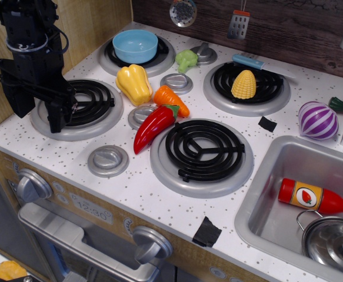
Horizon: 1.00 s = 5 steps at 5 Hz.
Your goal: Put corn into bowl
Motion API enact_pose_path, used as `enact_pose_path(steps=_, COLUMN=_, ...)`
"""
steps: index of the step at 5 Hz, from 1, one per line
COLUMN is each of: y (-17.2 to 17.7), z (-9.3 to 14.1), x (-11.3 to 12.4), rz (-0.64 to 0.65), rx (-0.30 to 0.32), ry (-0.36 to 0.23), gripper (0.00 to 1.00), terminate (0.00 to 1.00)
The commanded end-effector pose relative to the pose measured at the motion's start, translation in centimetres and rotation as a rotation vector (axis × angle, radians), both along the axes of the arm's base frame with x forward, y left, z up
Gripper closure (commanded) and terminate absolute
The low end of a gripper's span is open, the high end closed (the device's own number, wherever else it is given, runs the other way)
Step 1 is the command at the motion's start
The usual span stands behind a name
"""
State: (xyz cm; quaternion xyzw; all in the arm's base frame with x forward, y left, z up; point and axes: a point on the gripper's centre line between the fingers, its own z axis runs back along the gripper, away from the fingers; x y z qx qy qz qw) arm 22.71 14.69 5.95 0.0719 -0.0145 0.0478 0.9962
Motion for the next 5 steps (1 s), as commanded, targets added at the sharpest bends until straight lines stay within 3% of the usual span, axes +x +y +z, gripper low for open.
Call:
enact_pose_path(steps=1, y=0.0, z=0.0, x=0.0, rz=0.0, rx=0.0, ry=0.0, gripper=0.0, terminate=0.0)
enact_pose_path(steps=2, y=-1.4, z=1.0, x=0.7, rz=-0.016, rx=-0.033, ry=-0.057, gripper=0.0, terminate=0.0)
enact_pose_path(steps=3, y=-3.5, z=2.9, x=1.9, rz=-0.004, rx=-0.057, ry=-0.059, gripper=0.0, terminate=0.0)
enact_pose_path(steps=4, y=-6.9, z=3.7, x=3.5, rz=0.034, rx=-0.07, ry=-0.105, gripper=0.0, terminate=0.0)
enact_pose_path(steps=5, y=-11.0, z=4.3, x=6.4, rz=0.042, rx=-0.044, ry=-0.189, gripper=0.0, terminate=0.0)
